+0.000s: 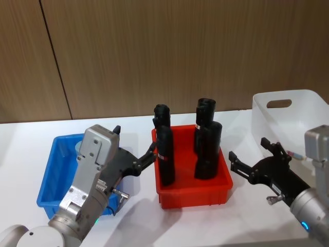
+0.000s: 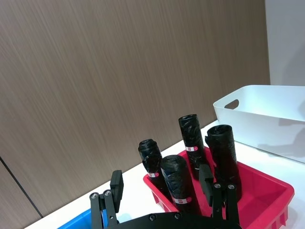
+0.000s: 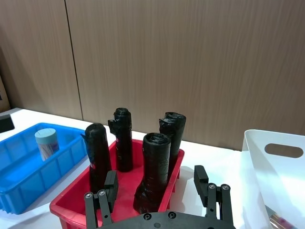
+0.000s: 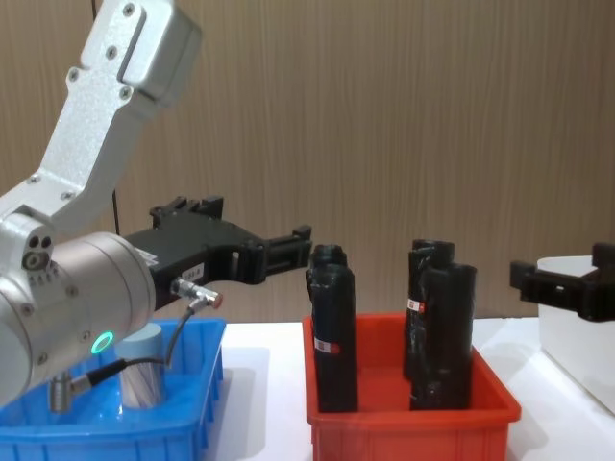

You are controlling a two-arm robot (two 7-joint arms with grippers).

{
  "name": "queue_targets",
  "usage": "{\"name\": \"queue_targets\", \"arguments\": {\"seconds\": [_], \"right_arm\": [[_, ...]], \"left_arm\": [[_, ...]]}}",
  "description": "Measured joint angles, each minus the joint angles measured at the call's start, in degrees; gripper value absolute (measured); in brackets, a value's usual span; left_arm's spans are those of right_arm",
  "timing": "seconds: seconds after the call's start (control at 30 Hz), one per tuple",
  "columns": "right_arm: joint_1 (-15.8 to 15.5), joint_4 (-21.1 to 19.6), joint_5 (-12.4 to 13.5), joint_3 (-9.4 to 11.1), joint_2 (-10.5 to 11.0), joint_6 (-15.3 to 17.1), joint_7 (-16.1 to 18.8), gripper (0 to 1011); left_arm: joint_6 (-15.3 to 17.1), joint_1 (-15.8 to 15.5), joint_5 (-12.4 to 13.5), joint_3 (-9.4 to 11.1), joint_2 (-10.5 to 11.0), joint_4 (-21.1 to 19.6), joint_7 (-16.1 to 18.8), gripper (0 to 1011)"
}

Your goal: Pick the cotton swabs from the blue box and place them into the white box.

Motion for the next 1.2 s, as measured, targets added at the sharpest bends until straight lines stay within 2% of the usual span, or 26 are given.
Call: {"name": "queue_targets", "arguments": {"seconds": [0.27,0.3,0.57,0.77,1.0,1.2], "right_arm": [[4.01,5.41,-0.06,0.36,-0.88,-0.14,3.74,1002],[5.54,7.49,-0.04,0.48,-1.23,-0.31,4.89,1002],[9.99,13.64,0.6,0.71,-2.31,-1.3,9.17,1002],[13.3,18.27,1.19,0.74,-3.18,-2.26,12.56,1002],[18.38,25.68,1.88,0.38,-4.75,-4.11,17.71,1002],[21.4,30.27,2.23,0.01,-5.8,-5.34,20.3,1002]], "left_arm": [[0.0,0.0,0.0,0.01,0.0,0.0,-0.01,1004],[0.0,0.0,0.0,0.01,0.0,0.0,-0.01,1004],[0.0,0.0,0.0,0.01,0.0,0.0,-0.01,1004],[-0.01,0.0,0.01,0.01,0.0,0.0,-0.01,1004],[-0.01,0.0,0.01,0.01,0.0,0.0,-0.01,1004],[-0.01,0.0,0.01,0.01,0.0,0.0,-0.01,1004]]}}
